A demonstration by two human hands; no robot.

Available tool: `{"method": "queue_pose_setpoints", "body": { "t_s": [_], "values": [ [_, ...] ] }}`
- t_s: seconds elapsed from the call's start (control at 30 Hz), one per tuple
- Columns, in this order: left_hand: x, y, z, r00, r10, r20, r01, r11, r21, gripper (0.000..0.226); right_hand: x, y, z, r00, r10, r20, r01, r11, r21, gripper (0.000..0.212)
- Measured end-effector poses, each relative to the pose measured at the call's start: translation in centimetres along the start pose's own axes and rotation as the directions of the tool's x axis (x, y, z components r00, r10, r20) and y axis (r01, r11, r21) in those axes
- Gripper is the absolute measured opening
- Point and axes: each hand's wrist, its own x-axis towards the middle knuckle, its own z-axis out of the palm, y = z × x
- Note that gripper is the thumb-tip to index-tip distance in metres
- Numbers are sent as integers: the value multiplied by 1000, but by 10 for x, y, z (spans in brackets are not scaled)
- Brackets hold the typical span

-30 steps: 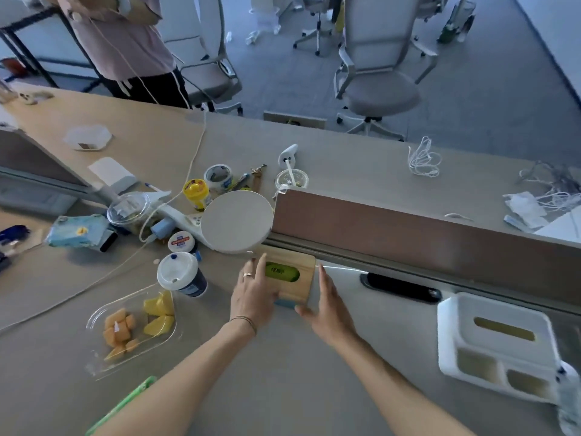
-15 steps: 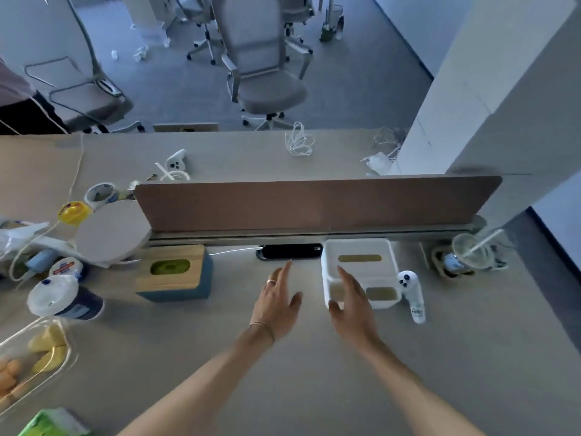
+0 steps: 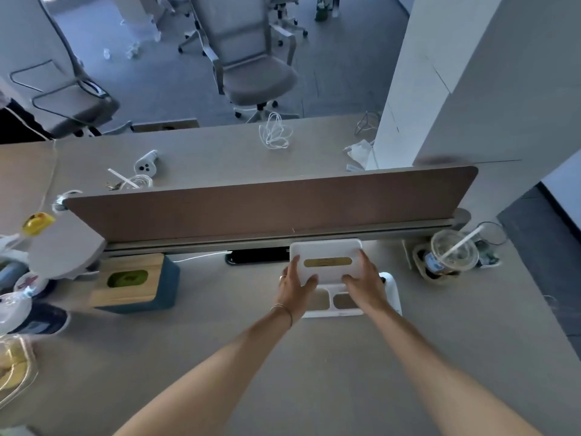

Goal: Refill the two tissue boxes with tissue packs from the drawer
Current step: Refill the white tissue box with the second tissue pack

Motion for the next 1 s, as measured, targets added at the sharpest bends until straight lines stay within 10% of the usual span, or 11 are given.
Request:
{"method": "queue_pose_setpoints", "body": {
  "t_s": [1.0],
  "values": [
    [-174,-149,-112,994,-105,-16,105,994,-32,82,-186,-9,126,960,-102,261,108,994,-6,73]
  ]
}}
